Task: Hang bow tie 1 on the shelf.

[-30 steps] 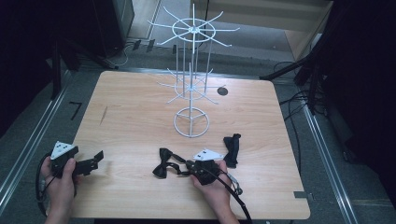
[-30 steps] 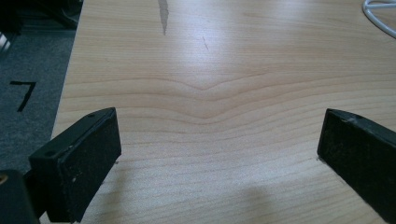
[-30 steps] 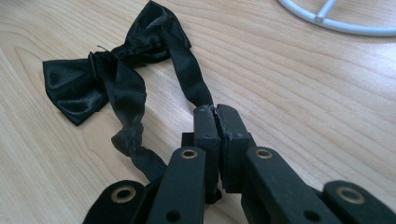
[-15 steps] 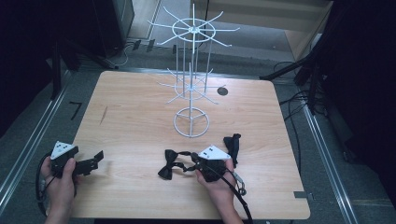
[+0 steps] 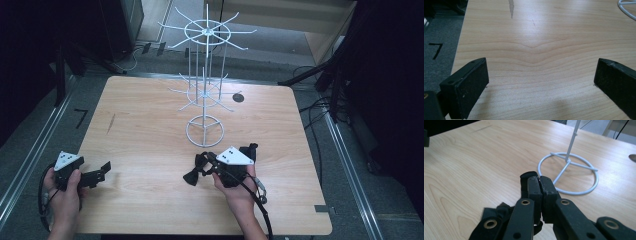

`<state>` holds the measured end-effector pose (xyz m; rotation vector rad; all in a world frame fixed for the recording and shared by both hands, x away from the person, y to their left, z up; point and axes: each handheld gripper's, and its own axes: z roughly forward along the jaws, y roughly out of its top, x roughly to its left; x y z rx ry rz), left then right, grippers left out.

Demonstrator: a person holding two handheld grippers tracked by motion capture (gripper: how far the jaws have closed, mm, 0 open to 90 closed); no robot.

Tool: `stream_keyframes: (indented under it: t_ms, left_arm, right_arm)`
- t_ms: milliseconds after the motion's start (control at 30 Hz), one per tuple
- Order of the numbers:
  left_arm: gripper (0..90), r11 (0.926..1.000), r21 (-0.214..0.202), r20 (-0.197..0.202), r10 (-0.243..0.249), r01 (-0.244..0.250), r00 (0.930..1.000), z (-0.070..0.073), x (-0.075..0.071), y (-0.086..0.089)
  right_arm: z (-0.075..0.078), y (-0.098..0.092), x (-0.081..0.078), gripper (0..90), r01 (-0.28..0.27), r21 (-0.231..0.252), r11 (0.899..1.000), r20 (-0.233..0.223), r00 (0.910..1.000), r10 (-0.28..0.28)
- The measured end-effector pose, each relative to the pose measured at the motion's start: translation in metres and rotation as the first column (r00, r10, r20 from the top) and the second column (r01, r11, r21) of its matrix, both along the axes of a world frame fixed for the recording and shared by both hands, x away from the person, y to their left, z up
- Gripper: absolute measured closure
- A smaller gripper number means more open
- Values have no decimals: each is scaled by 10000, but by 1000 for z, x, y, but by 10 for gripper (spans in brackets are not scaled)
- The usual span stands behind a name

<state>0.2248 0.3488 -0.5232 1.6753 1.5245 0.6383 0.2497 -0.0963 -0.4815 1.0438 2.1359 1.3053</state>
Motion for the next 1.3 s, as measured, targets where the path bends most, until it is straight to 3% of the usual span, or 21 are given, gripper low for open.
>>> stream_keyframes:
  t_ms: [367,1300]
  left_arm:
    - [0,10000,7,10,7,-7,10000,0,0,0]
    - [0,10000,-36,3,-12,12,10000,0,1,0]
  right_arm:
    - [25,-9,5,894,134,253,9996,553,9984,-148]
    - [78,-9,12,894,-137,550,9984,1080,9941,77]
